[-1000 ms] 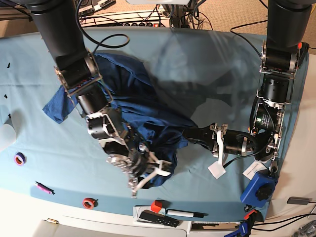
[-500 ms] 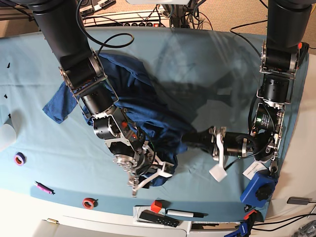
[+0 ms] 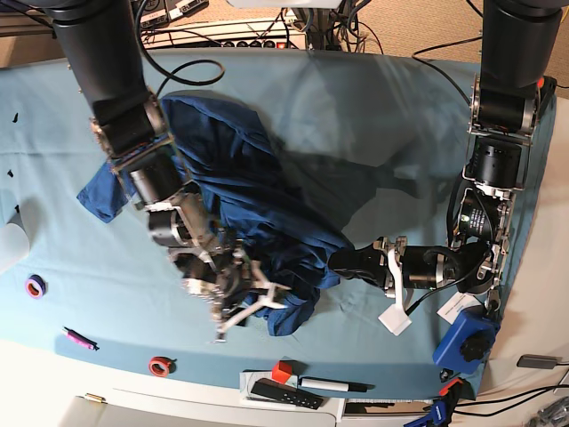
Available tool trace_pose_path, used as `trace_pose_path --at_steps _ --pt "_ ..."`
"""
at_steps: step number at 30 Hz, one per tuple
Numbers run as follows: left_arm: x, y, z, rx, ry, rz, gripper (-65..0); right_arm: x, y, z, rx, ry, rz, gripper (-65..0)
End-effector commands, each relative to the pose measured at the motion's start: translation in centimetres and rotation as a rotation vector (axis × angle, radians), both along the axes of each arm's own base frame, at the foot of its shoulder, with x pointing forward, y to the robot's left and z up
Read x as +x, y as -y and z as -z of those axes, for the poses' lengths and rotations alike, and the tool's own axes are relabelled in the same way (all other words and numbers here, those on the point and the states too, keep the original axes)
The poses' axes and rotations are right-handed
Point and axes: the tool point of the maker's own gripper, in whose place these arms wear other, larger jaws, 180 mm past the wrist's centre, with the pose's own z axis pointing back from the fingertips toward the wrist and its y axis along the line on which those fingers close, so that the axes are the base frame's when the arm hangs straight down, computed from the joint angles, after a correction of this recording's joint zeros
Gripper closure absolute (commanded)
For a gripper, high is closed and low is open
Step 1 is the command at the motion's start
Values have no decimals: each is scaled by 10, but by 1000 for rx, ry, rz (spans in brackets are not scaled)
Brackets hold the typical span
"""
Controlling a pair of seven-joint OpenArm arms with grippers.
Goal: Layout the t-shirt on the table in an organized manner, then fold the t-shirt properly
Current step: 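Drag the held shirt with the right gripper further toward the table edge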
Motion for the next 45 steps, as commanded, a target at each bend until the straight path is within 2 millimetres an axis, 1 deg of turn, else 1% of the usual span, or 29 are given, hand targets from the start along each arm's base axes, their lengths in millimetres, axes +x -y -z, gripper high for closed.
trace_pose_path --at_steps 1,5,8,10,14,17,20,23,26,29,34,37,40,43,45 --pt "17 -2 -26 -29 74 -30 0 17 -15 -32 39 76 -22 -290" --pt "29 -11 -25 -2 115 -90 0 17 -42 -49 79 113 -64 -290" --pt "32 -14 -28 -11 119 -103 0 16 -58 -60 108 135 -86 -290" --pt "32 -14 -28 -10 119 -103 0 15 -67 -63 137 133 -94 -290" --pt "32 -14 -28 -11 119 -103 0 13 -80 -66 162 135 -107 -290" --pt "32 -14 -28 -11 119 -103 0 15 -84 -73 196 155 -94 -290" --pt "32 -14 -28 -11 119 -103 0 27 -79 -88 225 224 -44 -290" --pt "31 -14 -28 -12 119 -103 0 39 -73 -110 253 295 5 -290" --pt "31 -14 -28 -11 119 -103 0 51 -66 -133 341 339 68 -290" --pt "31 -14 -28 -11 119 -103 0 61 -49 -150 478 350 157 -290" --pt "31 -13 -28 -12 119 -103 0 72 -12 -170 747 317 316 -289" --pt "31 -13 -30 -24 118 -103 0 72 -3 -172 874 252 344 -289" --pt "31 -12 -32 -36 118 -102 0 71 1 -166 934 206 363 -289" --pt "31 -8 -32 -41 117 -98 0 73 2 -152 922 166 384 -289" --pt "30 -5 -33 -48 117 -94 0 75 -4 -139 913 120 398 -290"
